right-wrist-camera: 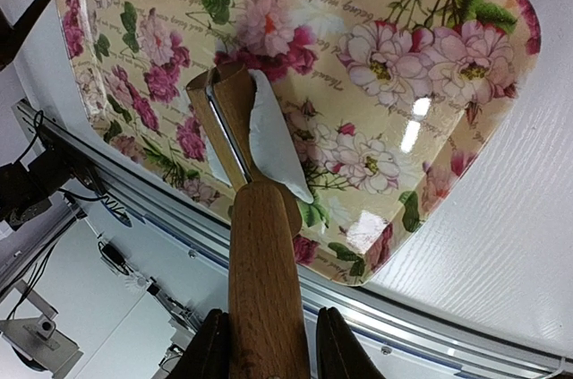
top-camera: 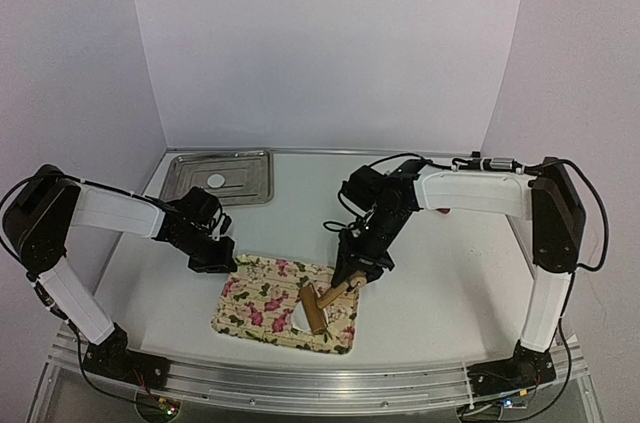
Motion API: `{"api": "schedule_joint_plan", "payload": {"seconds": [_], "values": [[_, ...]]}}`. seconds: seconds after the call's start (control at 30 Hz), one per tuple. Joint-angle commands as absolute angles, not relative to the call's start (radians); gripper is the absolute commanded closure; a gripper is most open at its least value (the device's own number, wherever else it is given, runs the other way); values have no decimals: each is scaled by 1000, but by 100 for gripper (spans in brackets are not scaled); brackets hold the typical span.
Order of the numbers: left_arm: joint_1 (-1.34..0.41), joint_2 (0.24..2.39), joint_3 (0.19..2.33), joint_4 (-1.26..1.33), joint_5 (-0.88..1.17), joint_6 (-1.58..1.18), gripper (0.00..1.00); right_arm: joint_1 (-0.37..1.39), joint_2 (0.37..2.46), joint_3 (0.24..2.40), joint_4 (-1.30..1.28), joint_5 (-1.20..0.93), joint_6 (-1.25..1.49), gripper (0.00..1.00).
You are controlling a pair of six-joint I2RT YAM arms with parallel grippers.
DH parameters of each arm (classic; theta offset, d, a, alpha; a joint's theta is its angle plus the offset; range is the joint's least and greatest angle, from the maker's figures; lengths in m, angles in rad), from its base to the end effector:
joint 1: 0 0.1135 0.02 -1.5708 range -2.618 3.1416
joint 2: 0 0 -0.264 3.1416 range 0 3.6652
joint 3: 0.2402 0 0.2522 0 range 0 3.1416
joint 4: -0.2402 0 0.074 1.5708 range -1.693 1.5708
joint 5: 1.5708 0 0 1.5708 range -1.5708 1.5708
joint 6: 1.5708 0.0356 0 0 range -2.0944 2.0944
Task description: Roll out the dumpling wrappers from the dough
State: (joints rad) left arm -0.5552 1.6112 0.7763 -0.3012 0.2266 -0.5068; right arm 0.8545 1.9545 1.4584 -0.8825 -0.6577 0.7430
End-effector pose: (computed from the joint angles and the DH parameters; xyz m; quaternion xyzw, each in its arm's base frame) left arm 0.2383 -0.1572 0.1374 0.0479 0.9693 -0.2037 0.1288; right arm 0.2346 0.3027 0.1942 0.0834 -0.9389 -0.2893 0.1670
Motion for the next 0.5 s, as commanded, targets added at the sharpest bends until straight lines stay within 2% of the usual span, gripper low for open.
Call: {"api": "schedule_joint_plan", "payload": {"seconds": [0.0, 0.33, 0.47], "values": [[-557, 1601, 788, -302, 212, -517, 100, 892, 2127, 1332, -1069, -209, 795, 100], [-544, 1577, 763, -322, 176, -511, 100, 734, 1979, 1201, -1096, -136, 764, 100], [-540, 1568, 755, -320, 175, -514, 100, 704, 1994, 1162, -1095, -111, 735, 100]]}}
